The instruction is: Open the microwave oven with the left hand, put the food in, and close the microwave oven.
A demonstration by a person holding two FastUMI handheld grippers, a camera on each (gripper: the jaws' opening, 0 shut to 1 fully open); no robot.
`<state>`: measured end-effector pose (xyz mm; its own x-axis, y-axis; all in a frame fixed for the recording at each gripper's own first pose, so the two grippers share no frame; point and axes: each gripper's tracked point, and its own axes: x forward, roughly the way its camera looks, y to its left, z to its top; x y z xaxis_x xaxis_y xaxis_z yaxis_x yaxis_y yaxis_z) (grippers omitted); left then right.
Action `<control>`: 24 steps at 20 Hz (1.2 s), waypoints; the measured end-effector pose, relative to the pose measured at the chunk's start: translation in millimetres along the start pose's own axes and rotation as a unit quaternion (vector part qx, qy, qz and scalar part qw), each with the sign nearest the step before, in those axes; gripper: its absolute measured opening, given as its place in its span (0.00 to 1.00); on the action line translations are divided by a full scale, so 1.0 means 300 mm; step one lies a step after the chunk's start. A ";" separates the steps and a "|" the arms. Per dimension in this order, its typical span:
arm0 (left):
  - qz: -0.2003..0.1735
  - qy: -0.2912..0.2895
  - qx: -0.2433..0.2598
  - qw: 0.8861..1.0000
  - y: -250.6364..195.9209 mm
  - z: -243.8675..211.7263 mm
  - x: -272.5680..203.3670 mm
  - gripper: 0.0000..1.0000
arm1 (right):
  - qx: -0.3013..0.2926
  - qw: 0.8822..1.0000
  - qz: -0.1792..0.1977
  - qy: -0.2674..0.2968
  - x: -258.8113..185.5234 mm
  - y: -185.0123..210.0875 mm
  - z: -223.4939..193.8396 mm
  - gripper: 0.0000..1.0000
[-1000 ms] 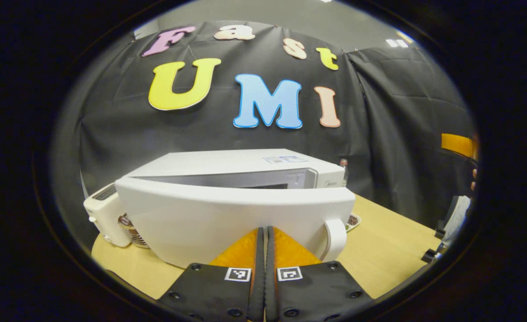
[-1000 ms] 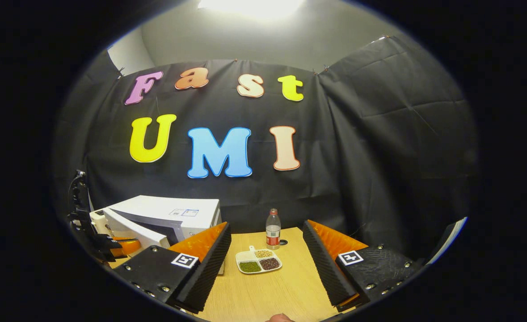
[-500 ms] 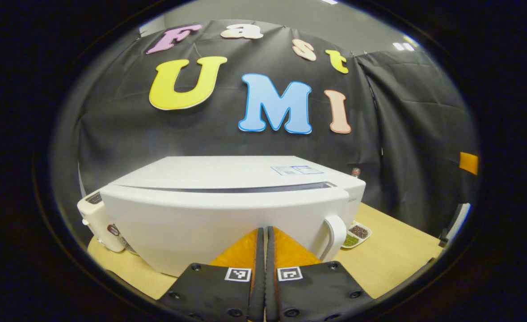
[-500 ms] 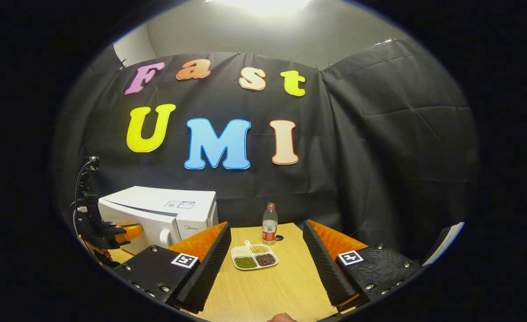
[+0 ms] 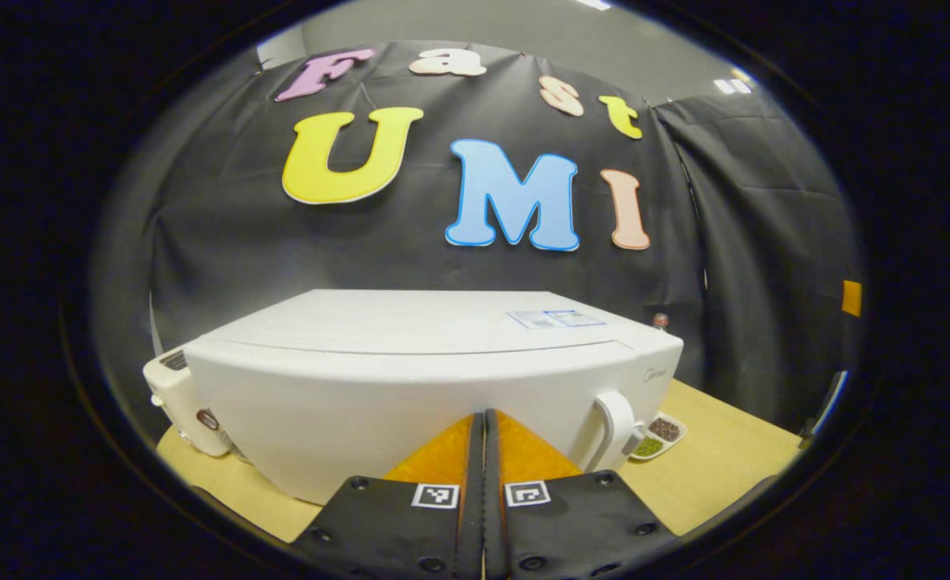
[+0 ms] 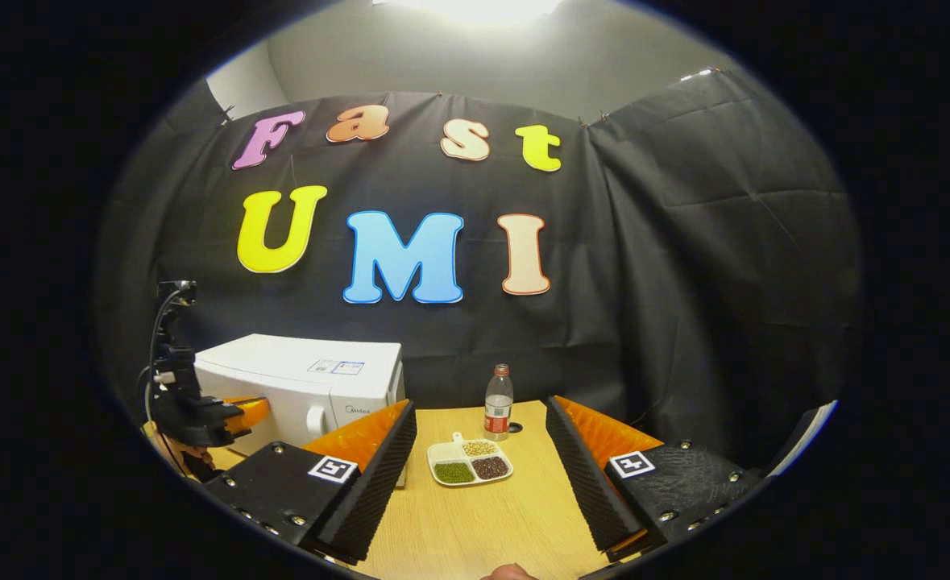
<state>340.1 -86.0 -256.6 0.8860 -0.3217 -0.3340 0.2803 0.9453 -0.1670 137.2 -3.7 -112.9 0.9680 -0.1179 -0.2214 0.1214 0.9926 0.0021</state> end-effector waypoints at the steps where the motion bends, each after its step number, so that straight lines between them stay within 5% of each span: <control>1: 0.004 -0.001 0.005 1.000 -0.007 0.006 0.002 0.07 | 0.000 1.000 0.002 -0.001 -0.006 0.006 0.002 0.98; 7: 0.026 -0.035 0.023 0.999 -0.047 0.131 -0.147 0.07 | 0.004 0.999 0.036 -0.015 -0.074 0.030 0.039 0.98; 24: 0.125 -0.142 0.032 0.981 -0.126 0.378 -0.971 0.07 | 0.037 0.985 0.158 -0.051 -0.388 0.048 0.103 0.98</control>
<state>113.4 -21.9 -47.9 0.9947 -0.0589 -0.0842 0.0547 0.9972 -0.0511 32.9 23.4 -57.1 0.9766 0.1905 -0.1000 -0.1774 0.9759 0.1267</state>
